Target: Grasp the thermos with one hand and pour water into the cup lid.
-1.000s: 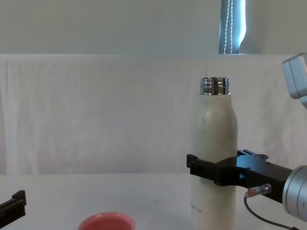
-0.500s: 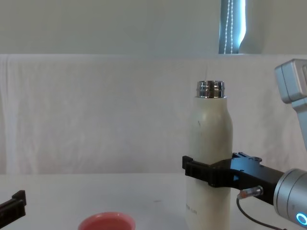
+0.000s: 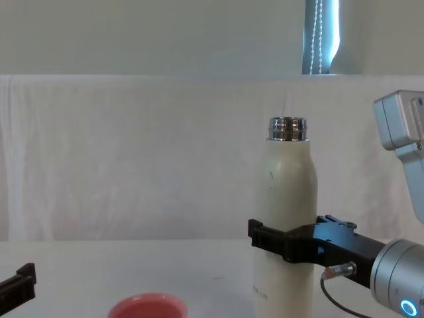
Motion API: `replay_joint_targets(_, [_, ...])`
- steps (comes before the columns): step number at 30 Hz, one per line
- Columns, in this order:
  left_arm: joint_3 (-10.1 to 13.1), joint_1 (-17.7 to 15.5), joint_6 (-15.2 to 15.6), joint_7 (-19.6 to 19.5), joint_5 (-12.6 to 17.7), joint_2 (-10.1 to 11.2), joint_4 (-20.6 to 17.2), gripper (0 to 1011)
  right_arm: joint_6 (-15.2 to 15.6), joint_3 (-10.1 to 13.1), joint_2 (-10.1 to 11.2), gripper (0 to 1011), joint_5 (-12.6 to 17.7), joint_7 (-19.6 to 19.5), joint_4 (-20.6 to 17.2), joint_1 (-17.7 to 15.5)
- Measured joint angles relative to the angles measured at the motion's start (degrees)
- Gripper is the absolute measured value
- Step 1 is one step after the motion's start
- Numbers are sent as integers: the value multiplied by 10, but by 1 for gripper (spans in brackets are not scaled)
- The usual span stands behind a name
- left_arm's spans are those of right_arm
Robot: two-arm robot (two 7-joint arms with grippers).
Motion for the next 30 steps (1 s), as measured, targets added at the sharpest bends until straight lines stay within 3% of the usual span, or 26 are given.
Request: replay_joint_targets(30, [0, 0, 0, 0, 0, 0, 0, 1001, -12, 4, -12, 951, 2, -2, 25, 1])
